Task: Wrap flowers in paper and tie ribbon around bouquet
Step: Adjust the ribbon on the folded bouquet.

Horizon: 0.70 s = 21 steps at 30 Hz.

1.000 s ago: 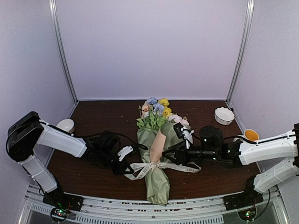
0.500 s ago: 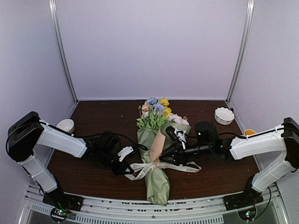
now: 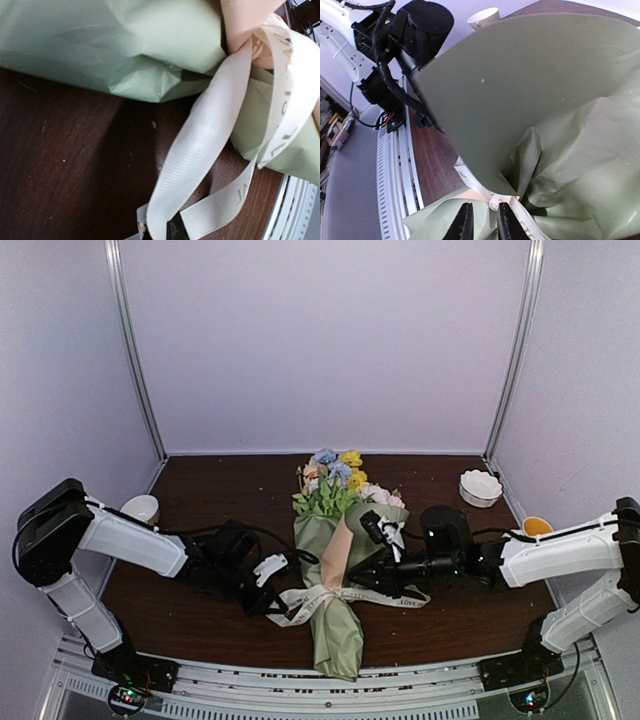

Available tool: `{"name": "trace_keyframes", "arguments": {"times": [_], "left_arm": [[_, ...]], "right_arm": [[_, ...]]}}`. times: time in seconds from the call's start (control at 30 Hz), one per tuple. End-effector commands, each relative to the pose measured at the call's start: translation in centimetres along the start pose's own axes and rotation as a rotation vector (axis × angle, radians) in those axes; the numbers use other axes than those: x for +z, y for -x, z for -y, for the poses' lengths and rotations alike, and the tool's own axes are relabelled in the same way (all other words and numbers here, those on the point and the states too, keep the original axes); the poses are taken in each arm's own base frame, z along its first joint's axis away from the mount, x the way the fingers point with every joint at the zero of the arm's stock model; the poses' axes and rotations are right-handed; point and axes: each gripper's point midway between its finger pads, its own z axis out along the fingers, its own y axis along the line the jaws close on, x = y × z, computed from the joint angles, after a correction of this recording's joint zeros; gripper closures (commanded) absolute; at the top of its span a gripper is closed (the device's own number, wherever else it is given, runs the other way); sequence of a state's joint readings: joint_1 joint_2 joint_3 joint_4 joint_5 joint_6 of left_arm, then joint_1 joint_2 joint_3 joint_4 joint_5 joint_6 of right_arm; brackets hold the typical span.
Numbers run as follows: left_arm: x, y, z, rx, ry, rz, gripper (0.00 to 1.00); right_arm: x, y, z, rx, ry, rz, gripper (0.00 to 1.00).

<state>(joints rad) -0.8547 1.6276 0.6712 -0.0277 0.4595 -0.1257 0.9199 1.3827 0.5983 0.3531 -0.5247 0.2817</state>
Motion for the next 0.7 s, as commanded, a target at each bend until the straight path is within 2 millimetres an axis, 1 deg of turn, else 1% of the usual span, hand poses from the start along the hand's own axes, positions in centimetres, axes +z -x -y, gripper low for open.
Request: {"name": "trace_keyframes", "arguments": {"times": [0.0,0.07,0.1,0.13,0.17,0.23,0.3,0.37,0.4,0.47,0.53,0.67], "left_arm": [[-0.1,1.6,0.6,0.031,-0.023,0.041,1.00],[-0.1,1.9,0.9,0.034,-0.035,0.045,1.00],[0.0,1.9,0.9,0.037,-0.041,0.047,1.00],[0.0,1.9,1.0,0.042,-0.045,0.049,1.00],[0.0,1.9,1.0,0.044,-0.050,0.052,1.00],[0.2,1.8,1.1,0.042,-0.056,0.049,1.00],[0.2,1.8,1.1,0.042,-0.060,0.045,1.00],[0.2,1.8,1.0,0.046,-0.056,0.047,1.00],[0.2,1.8,1.0,0.046,-0.055,0.046,1.00],[0.2,1.7,0.9,0.045,-0.051,0.046,1.00],[0.3,1.6,1.0,0.044,-0.057,0.044,1.00],[0.4,1.5,1.0,0.045,-0.060,0.041,1.00]], "right_arm": [[-2.0,1.2,0.1,-0.013,-0.250,0.120,0.80],[-2.4,1.6,-1.3,-0.073,-0.312,0.150,0.77],[-2.3,1.5,-2.6,-0.117,-0.320,0.148,0.77],[-2.2,1.9,-2.8,-0.156,-0.354,0.145,0.77],[-1.7,1.5,-3.7,-0.215,-0.375,0.119,0.76],[-0.5,1.3,-4.9,-0.343,-0.410,0.062,0.75],[1.2,0.7,-5.6,-0.462,-0.423,-0.037,0.72],[2.5,0.1,-5.2,-0.563,-0.457,-0.150,0.70],[2.8,-0.3,-4.7,-0.620,-0.487,-0.206,0.69],[2.7,-0.6,-3.4,-0.723,-0.554,-0.293,0.69],[2.4,-0.7,-2.7,-0.805,-0.592,-0.358,0.68],[2.7,-1.2,-2.7,-0.920,-0.595,-0.413,0.68]]}}
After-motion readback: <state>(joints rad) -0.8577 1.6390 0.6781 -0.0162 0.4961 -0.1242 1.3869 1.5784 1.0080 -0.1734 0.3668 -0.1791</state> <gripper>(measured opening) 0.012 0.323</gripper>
